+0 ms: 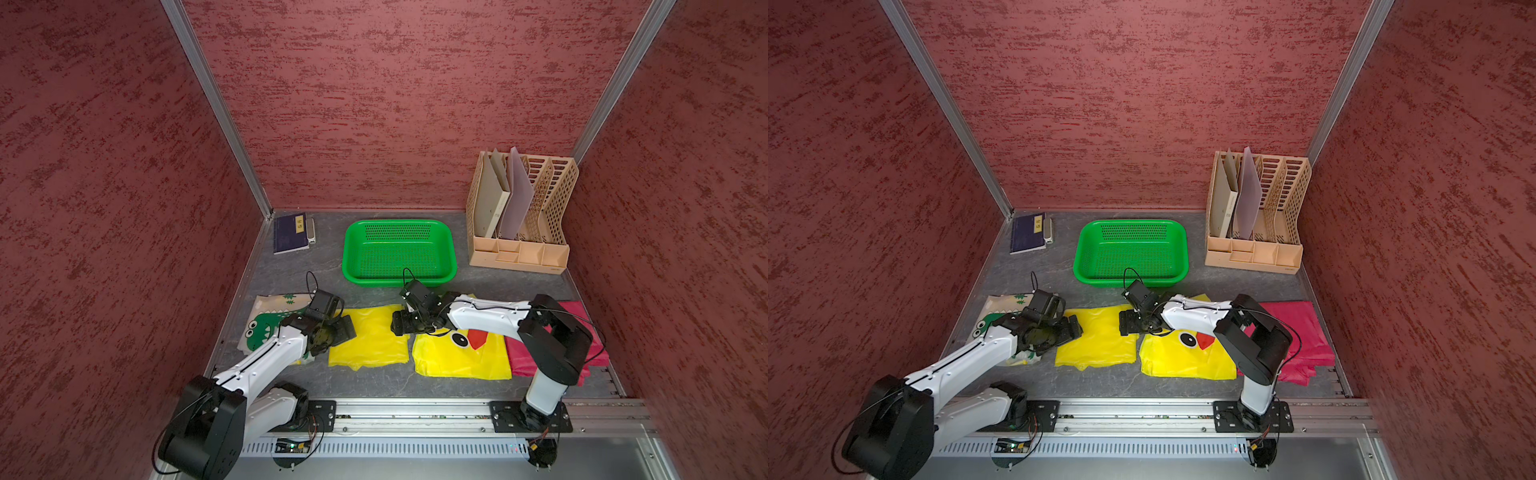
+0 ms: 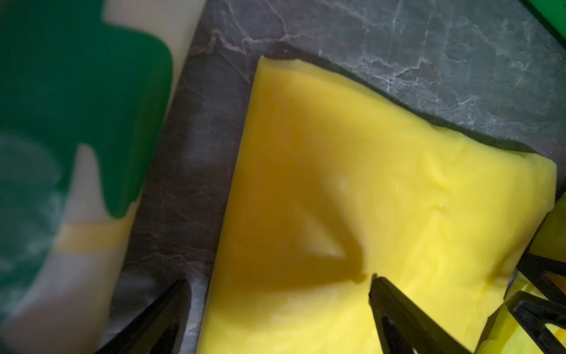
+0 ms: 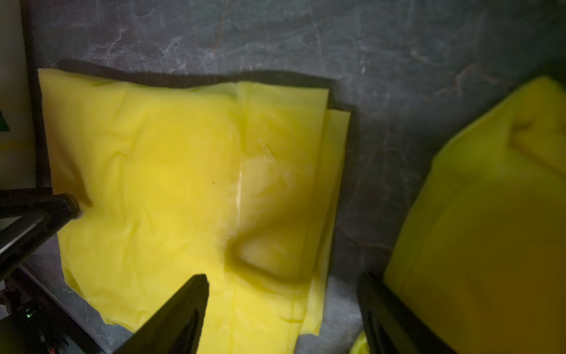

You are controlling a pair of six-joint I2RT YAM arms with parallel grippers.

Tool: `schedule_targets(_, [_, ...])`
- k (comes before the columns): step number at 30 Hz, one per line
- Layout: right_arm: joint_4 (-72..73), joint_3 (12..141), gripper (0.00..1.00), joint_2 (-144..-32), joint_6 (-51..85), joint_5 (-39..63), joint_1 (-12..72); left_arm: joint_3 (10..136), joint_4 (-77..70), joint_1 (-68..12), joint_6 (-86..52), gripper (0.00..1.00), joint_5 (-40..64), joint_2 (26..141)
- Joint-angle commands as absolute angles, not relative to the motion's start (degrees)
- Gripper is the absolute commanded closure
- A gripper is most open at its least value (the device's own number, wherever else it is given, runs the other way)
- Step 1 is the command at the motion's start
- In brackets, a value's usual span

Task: Put the folded raincoat in the basket
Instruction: Pick up the raincoat from the center of the board.

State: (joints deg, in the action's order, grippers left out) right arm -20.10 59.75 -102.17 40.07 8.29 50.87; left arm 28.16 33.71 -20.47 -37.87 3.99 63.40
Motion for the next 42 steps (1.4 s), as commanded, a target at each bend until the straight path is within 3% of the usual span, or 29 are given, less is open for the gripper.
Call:
schedule_targets(1, [-20.3, 59.6, 0.18, -105.5, 41.0, 8.2, 51.8, 27.4, 32.3, -20.9, -37.5, 0.06, 4.2, 63.9])
schedule_targets(12, [-20.0, 59.6, 0.19, -107.8, 42.6, 7.2, 53.2, 27.1, 31.1, -22.0, -38.7, 0.13, 4.2, 64.2])
schedule_targets(18, [-18.9, 58.9, 0.26, -107.8, 43.2, 7.5, 53.5, 26.1, 29.2, -23.1, -39.8, 0.19, 4.9, 63.9])
schedule_targets(21, [-18.1, 58.7, 0.32, -107.3, 43.4, 7.9, 53.7, 26.4, 29.4, -23.5, -39.8, 0.23, 4.8, 64.0])
schedule_targets(25, [-17.4, 58.6, 0.42, -106.8, 43.5, 8.7, 53.8, 26.7, 29.3, -23.9, -39.6, 0.39, 5.0, 63.7])
schedule_targets(35, [-16.5, 59.1, 0.64, -105.4, 43.1, 9.4, 54.0, 27.5, 28.1, -26.0, -40.4, 0.60, 4.5, 63.9])
schedule_targets(40, [-16.1, 58.7, 0.95, -104.1, 42.7, 9.4, 54.1, 28.4, 29.7, -26.5, -40.1, 0.77, 3.5, 63.7])
schedule_targets(42, [-16.0, 58.7, 1.00, -103.6, 42.5, 9.5, 54.1, 28.7, 29.8, -26.6, -40.1, 0.89, 3.4, 63.5])
